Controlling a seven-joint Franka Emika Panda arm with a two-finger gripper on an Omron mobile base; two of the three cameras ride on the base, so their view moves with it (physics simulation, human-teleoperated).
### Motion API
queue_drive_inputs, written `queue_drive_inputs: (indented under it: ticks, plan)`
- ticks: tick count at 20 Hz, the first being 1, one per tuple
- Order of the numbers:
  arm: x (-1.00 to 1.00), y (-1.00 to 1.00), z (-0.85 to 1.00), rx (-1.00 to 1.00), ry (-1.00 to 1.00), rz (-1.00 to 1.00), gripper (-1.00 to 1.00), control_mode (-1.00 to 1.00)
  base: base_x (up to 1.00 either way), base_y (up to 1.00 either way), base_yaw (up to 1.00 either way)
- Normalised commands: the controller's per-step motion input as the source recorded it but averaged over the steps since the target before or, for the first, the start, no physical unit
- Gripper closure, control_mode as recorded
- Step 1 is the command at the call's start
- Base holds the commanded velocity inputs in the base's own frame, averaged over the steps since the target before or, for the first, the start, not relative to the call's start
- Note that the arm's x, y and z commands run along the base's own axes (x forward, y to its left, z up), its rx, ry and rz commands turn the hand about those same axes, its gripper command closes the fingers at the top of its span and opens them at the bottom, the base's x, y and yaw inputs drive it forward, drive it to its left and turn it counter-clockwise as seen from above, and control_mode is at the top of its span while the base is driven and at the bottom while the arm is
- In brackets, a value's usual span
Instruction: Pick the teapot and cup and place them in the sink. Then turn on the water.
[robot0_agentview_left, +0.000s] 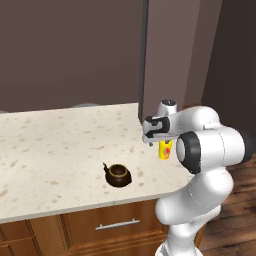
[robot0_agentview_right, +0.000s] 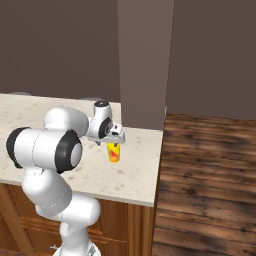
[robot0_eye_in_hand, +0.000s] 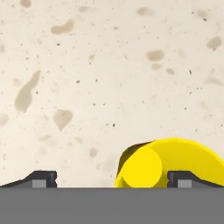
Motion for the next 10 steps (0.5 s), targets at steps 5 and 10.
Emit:
queue_drive_inputs:
  ticks: [5, 10]
  plan:
    - [0.07, 0.00, -0.14, 0.00, 0.00, 0.00, -1.00, -1.00, 0.00, 0.00, 0.00]
    - [0.02, 0.00, -0.17, 0.00, 0.00, 0.00, 1.00, -1.00, 0.00, 0.00, 0.00]
